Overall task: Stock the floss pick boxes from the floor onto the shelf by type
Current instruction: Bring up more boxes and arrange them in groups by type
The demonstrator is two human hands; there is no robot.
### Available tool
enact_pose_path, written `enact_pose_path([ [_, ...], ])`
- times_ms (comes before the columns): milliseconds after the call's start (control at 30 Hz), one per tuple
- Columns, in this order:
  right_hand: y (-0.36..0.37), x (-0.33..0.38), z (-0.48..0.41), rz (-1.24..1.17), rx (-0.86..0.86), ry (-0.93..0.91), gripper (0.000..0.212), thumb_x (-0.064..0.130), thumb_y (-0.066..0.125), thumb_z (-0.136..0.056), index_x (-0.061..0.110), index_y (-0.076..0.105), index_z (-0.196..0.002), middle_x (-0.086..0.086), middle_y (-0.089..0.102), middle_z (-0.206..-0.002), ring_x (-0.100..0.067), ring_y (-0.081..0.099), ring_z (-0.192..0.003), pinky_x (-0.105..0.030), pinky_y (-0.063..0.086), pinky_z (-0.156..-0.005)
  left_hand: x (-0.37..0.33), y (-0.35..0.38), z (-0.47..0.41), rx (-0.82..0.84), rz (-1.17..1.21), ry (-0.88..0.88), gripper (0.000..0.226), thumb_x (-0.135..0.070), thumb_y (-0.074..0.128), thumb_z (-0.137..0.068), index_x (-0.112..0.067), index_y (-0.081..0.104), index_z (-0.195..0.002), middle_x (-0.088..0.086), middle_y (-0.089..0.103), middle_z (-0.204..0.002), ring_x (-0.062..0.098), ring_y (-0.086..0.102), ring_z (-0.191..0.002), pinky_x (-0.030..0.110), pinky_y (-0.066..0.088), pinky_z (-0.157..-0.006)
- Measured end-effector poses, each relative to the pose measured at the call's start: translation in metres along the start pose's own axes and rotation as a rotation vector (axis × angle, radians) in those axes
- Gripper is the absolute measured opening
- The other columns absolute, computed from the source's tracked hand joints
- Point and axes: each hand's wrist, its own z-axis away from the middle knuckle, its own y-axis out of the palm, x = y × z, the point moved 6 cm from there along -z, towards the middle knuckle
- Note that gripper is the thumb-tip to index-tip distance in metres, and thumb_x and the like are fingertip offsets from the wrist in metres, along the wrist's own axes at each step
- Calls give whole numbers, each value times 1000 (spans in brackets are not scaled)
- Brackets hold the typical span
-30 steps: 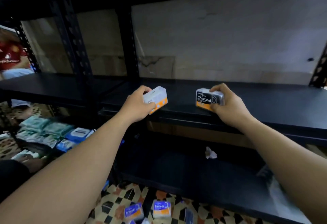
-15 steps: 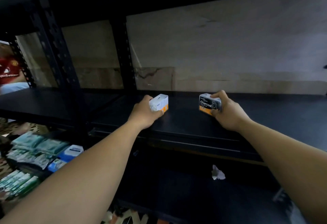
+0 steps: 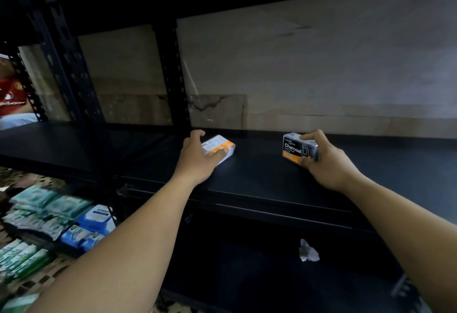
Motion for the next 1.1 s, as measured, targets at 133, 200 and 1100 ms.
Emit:
enact_pose_path([
  [133,-1,-1,0,-14,-5,-4,44,19,65,-91,33,43,-126,-9,61,-118,-28,58,-97,-33,44,-78,-3,4,5,50,-166,43,73,-58,82,-65,-31,50,-125,-4,45,-126,20,40,-121,41,41,-102],
  [200,-1,-1,1,-24,0,-4,45,18,65,-91,33,43,-127,-8,61,-119,-27,57,-96,-32,43,-77,-1,5,4,63,-182,56,64,-53,83,-65,-32,55,-118,-5,48,-122,21,45,-117,46,43,-101],
  [1100,-3,-3,1,-59,-37,5,52,9,64,-80,35,39,-117,-7,52,-117,-24,51,-100,-31,38,-80,-11,-1,3,30,-69,215,42,-20,73,-79,-29,58,-118,-3,56,-116,13,60,-100,21,44,-77],
])
